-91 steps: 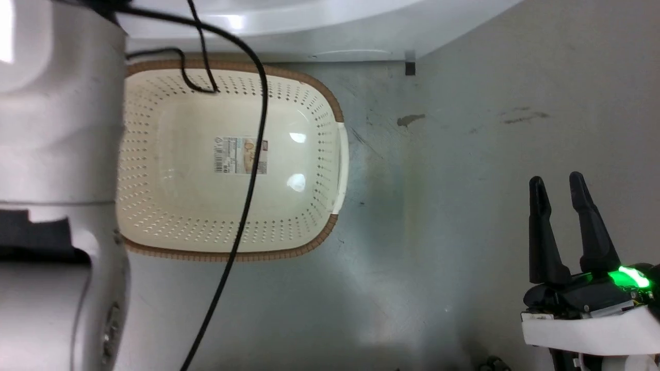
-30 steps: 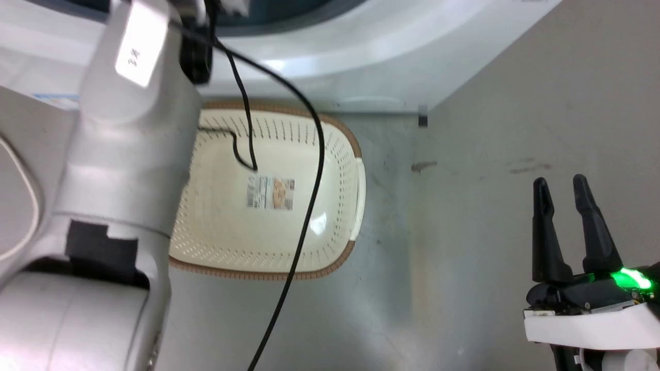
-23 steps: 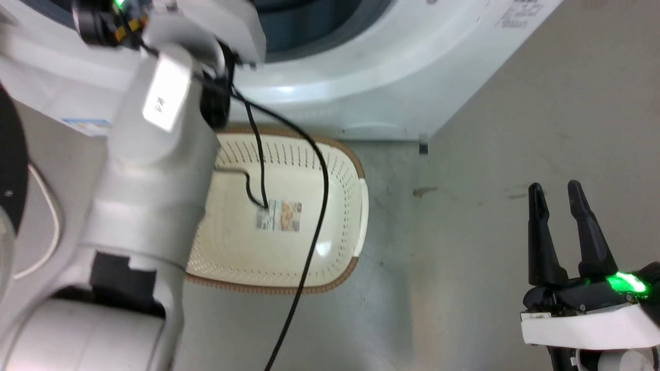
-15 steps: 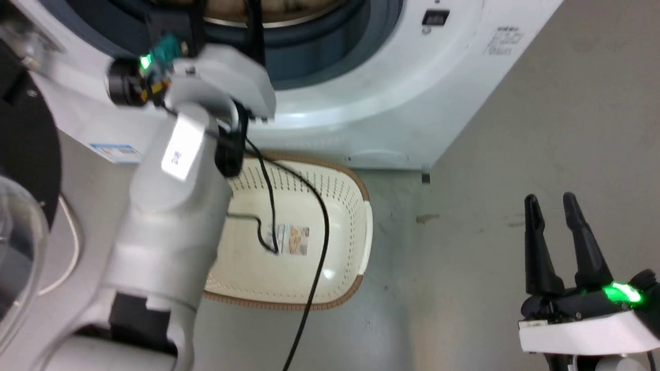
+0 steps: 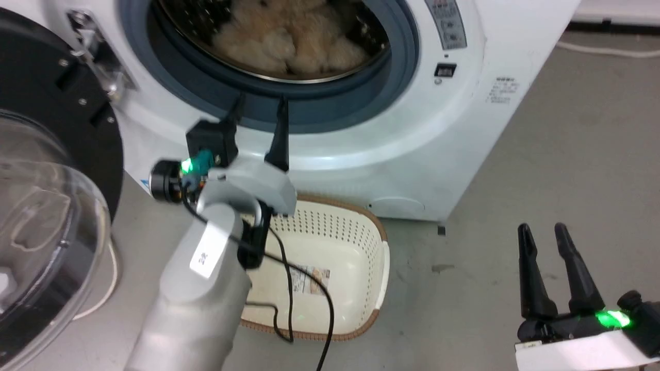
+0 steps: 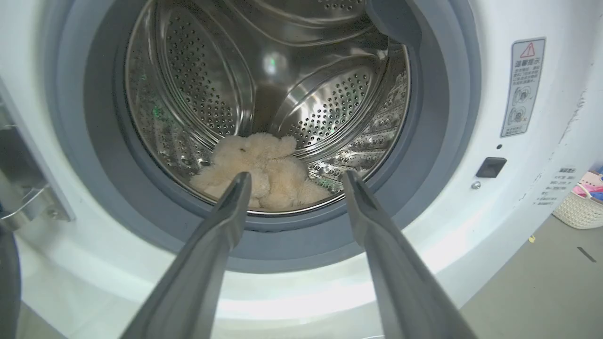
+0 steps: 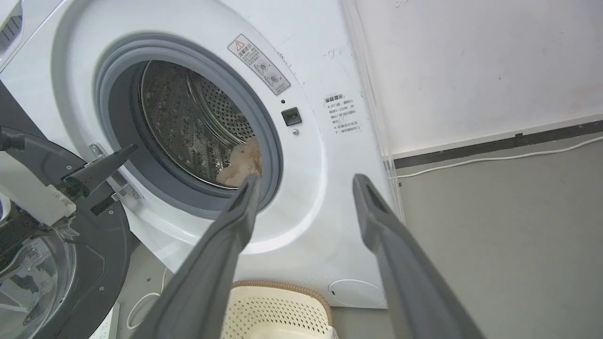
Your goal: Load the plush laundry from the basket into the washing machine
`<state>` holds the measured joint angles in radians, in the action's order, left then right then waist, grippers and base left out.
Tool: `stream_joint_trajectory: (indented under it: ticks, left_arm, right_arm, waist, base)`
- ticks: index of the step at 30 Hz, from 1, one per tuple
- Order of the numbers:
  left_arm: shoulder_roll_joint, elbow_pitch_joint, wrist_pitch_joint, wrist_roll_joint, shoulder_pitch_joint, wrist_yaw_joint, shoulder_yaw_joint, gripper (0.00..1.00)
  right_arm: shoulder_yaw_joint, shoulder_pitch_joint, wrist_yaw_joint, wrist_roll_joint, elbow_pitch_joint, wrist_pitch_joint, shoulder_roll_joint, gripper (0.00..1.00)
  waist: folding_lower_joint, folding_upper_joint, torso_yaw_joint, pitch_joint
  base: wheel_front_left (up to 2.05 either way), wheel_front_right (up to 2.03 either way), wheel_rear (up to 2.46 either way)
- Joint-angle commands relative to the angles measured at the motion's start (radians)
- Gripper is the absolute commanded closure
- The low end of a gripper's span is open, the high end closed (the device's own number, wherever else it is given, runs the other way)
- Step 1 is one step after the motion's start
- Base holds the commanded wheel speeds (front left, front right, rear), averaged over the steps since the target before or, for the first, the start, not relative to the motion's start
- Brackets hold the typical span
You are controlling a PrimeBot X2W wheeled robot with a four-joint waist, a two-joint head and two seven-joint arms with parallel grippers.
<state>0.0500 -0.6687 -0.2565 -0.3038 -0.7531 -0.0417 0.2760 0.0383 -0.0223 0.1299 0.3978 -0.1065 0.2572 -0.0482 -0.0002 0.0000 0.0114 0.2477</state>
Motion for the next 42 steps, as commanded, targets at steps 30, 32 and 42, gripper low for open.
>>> stream_joint_trajectory:
  ticks: [30, 32, 42]
  left_arm:
    - [0.110, 0.516, 0.051, -0.083, 0.643, -0.082, -0.048, 0.00]
    - [0.125, 0.543, 0.061, -0.079, 0.675, -0.091, -0.049, 0.00]
    - [0.185, 0.640, 0.097, -0.055, 0.771, -0.115, -0.048, 0.00]
  right_arm:
    - [-0.040, -0.146, 0.001, -0.056, 0.064, -0.046, -0.002, 0.00]
    - [-0.047, -0.147, 0.001, -0.083, 0.065, -0.057, -0.002, 0.00]
    - [-0.085, -0.161, 0.001, -0.187, 0.062, -0.111, -0.002, 0.00]
  waist:
    - [0.0002, 0.0000, 0.055, -0.250]
    - [0.0002, 0.0000, 0.054, -0.254]
    - [0.0002, 0.0000, 0.062, -0.269]
  base:
    - [0.00, 0.00, 0.00]
    - [0.00, 0.00, 0.00]
    - [0.00, 0.00, 0.00]
